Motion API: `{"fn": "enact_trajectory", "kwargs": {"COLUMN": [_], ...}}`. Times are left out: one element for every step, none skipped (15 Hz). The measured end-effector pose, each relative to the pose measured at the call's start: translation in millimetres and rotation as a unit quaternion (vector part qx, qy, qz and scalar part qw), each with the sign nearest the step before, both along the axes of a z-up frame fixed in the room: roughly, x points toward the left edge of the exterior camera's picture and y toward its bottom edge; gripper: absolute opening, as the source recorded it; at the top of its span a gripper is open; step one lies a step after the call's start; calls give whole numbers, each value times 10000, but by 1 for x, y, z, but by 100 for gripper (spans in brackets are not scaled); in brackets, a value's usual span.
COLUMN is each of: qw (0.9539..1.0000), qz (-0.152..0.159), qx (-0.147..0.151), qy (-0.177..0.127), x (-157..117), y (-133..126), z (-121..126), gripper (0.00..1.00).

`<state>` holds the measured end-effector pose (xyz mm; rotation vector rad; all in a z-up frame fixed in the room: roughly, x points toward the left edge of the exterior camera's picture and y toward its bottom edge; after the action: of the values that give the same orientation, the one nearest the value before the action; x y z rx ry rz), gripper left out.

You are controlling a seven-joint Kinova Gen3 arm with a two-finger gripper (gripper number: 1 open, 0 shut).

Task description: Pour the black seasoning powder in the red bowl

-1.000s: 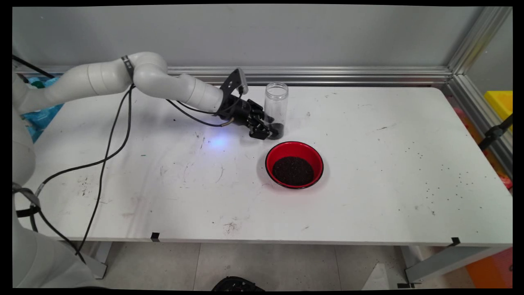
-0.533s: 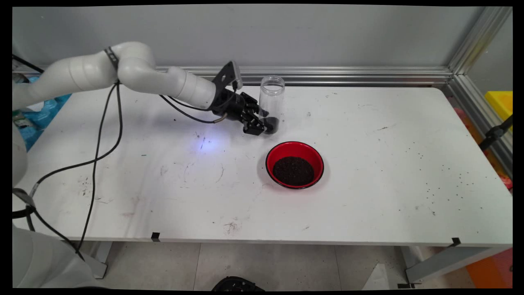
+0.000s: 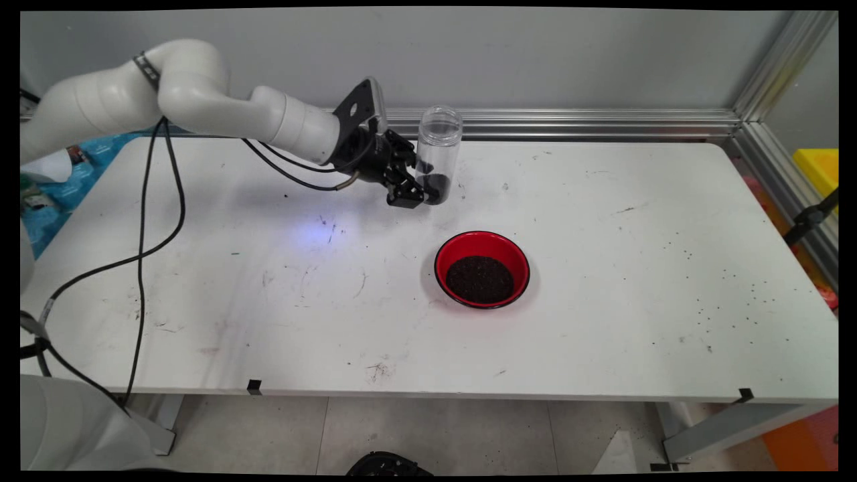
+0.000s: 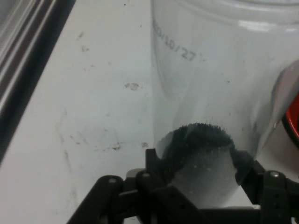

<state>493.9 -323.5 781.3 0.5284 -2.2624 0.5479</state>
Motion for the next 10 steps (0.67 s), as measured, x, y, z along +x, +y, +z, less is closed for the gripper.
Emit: {"fn": "enact_trajectory", "kwargs": {"qw": [9999,9996,9990,9984,9972,9953,9940,9916,9897,9866], "qz": [-39,-87,-156,-206,-282,-381,-443,-542,-613,-719], "qx": [-97,-208,-352,-442,-577,-731,-823,-959,-1051,-1183], "qy": [-79,-145,-227,-287,-380,-501,-572,-679,-752,-861], "x": [-1,-1,-3,-4,-6,-8,-9,-11,-12,-14], "y": [4,7,10,12,14,16,17,19,19,21], "z": [5,9,14,16,19,22,23,25,27,28], "gripper": [0,0,0,0,0,0,0,0,0,0]}}
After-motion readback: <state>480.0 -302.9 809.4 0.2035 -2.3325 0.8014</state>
